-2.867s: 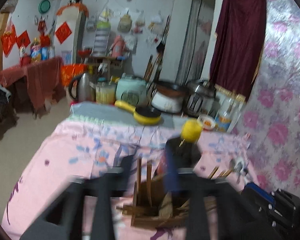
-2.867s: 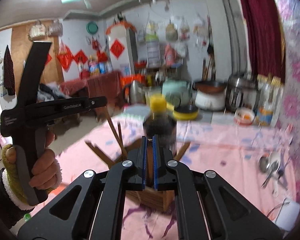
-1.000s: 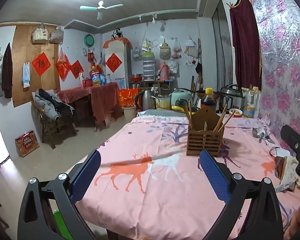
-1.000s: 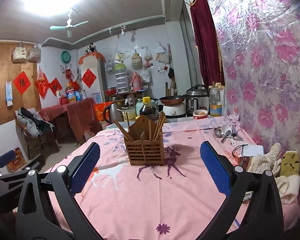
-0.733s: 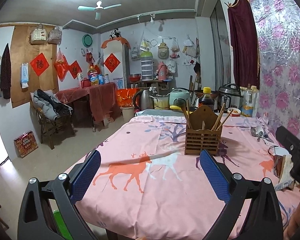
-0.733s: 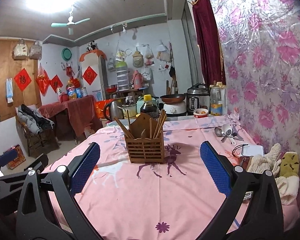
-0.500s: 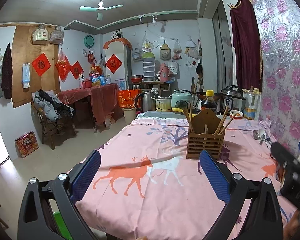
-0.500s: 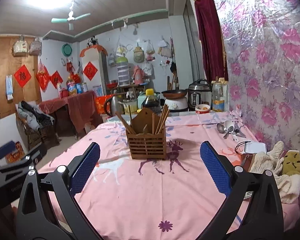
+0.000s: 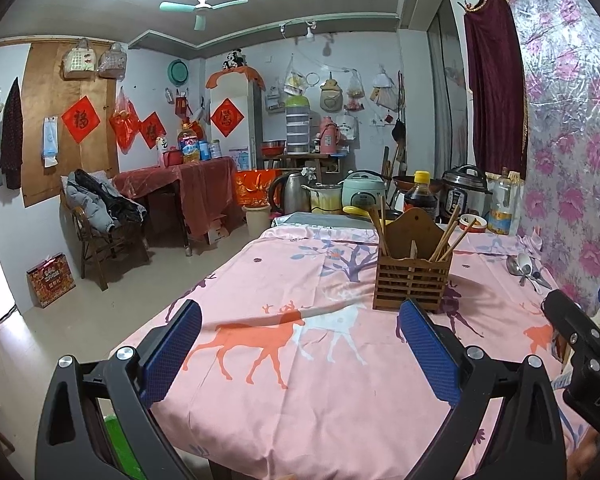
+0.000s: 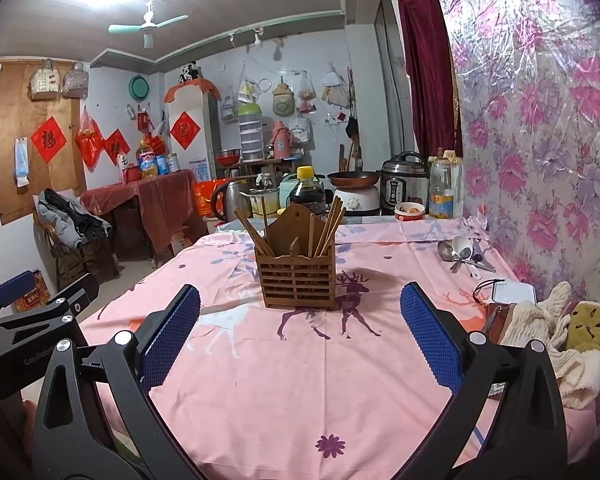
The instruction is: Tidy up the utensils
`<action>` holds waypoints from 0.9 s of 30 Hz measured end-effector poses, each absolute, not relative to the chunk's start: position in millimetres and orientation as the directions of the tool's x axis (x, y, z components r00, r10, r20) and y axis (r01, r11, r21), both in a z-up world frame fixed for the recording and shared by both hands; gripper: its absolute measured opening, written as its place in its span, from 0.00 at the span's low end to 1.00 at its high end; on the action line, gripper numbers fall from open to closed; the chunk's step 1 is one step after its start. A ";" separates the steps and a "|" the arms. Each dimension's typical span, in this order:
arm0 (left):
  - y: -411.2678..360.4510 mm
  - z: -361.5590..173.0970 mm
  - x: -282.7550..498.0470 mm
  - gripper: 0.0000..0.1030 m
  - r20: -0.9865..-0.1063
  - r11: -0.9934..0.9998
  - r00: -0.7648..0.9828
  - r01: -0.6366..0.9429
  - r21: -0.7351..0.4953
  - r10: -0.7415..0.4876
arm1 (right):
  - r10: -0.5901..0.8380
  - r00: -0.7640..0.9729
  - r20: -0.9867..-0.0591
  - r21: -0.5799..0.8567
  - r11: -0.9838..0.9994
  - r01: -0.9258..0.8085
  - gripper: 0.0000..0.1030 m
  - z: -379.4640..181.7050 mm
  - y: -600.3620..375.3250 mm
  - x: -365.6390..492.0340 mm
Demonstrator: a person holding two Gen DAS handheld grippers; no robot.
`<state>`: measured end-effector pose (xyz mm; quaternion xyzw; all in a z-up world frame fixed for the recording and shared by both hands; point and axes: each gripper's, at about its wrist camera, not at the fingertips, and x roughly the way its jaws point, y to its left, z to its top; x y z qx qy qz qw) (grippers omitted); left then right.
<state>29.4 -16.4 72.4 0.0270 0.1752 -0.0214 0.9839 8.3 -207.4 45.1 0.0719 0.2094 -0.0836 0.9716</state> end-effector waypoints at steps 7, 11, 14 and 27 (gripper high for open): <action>-16.3 71.7 28.9 0.94 -0.346 0.998 0.938 0.052 0.045 -0.033 | -0.131 0.900 -0.416 0.104 0.976 0.191 0.94 47.9 -208.7 6.7; -16.3 71.5 29.0 0.95 -0.346 0.998 0.938 0.053 0.047 -0.034 | -0.131 0.901 -0.414 0.104 0.976 0.190 0.94 50.1 -207.9 5.5; -16.3 71.5 29.1 0.95 -0.346 0.998 0.938 0.052 0.047 -0.032 | -0.131 0.903 -0.410 0.104 0.976 0.189 0.94 52.8 -208.5 3.9; -17.4 70.8 28.8 0.95 -0.347 0.998 0.937 0.051 0.045 -0.032 | -0.131 0.903 -0.410 0.103 0.977 0.188 0.94 53.7 -208.2 4.1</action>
